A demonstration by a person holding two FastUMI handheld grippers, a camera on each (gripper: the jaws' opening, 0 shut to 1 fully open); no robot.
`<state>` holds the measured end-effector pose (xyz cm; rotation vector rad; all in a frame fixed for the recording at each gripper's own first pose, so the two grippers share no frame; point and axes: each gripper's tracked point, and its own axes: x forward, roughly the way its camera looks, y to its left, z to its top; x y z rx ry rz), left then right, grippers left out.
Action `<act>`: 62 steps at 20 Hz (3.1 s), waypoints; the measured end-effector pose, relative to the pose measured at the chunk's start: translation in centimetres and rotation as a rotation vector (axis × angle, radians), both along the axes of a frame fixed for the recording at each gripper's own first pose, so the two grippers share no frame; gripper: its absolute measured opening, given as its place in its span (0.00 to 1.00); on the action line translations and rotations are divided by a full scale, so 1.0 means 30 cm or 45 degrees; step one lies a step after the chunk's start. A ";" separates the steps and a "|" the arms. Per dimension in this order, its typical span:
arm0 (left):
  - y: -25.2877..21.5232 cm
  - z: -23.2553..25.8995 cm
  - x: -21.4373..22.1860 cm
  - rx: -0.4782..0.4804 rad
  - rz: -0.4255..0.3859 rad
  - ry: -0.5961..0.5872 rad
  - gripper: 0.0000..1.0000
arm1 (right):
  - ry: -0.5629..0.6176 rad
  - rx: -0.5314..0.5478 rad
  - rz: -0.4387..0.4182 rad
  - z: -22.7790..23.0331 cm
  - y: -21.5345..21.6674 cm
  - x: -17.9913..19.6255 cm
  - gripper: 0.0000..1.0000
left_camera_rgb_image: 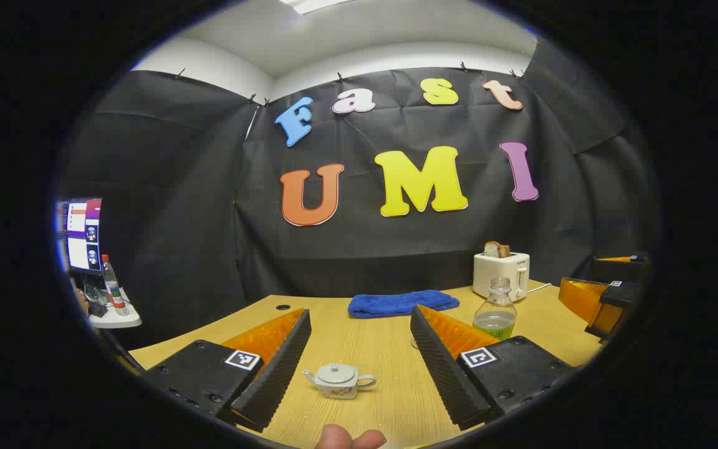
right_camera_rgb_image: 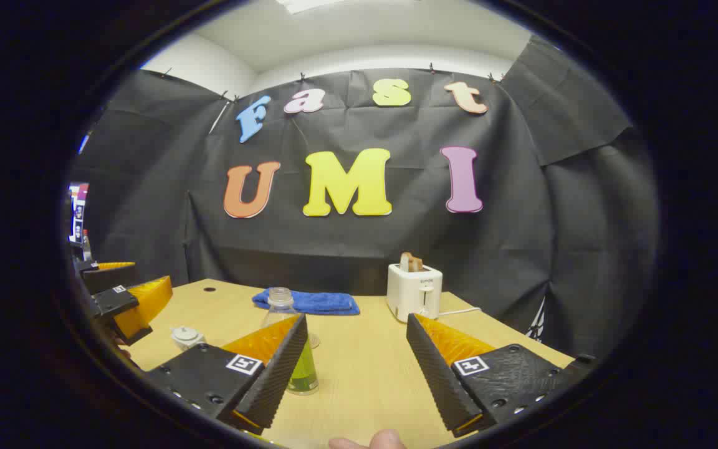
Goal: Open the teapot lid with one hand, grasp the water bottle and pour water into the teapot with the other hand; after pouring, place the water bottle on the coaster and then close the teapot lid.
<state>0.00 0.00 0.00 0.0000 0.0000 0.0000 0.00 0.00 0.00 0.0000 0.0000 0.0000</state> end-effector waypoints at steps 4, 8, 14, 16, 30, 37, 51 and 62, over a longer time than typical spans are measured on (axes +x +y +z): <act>0.005 -0.010 0.005 -0.001 0.002 0.010 1.00 | -0.006 -0.010 0.012 0.001 0.008 -0.002 0.96; -0.001 -0.013 0.004 0.000 -0.003 0.019 1.00 | -0.006 -0.007 0.021 -0.004 0.017 -0.004 0.95; 0.007 -0.012 0.002 -0.004 -0.001 0.019 1.00 | 0.008 0.004 0.035 -0.016 0.032 0.002 0.95; 0.007 -0.013 0.001 -0.010 0.004 0.020 1.00 | 0.008 0.008 0.035 -0.017 0.033 0.002 0.95; 0.138 -0.202 0.017 -0.009 0.071 0.168 1.00 | 0.040 -0.010 0.042 -0.111 -0.016 0.009 0.95; 0.167 -0.390 0.127 -0.020 0.031 0.349 0.98 | 0.095 -0.020 0.007 -0.162 -0.064 0.033 0.95; 0.112 -0.452 0.253 0.023 0.025 0.437 0.39 | 0.127 -0.013 -0.005 -0.190 -0.095 0.069 0.96; 0.142 -0.338 0.232 -0.014 0.030 0.320 0.04 | 0.169 -0.015 0.267 -0.237 0.113 0.060 0.98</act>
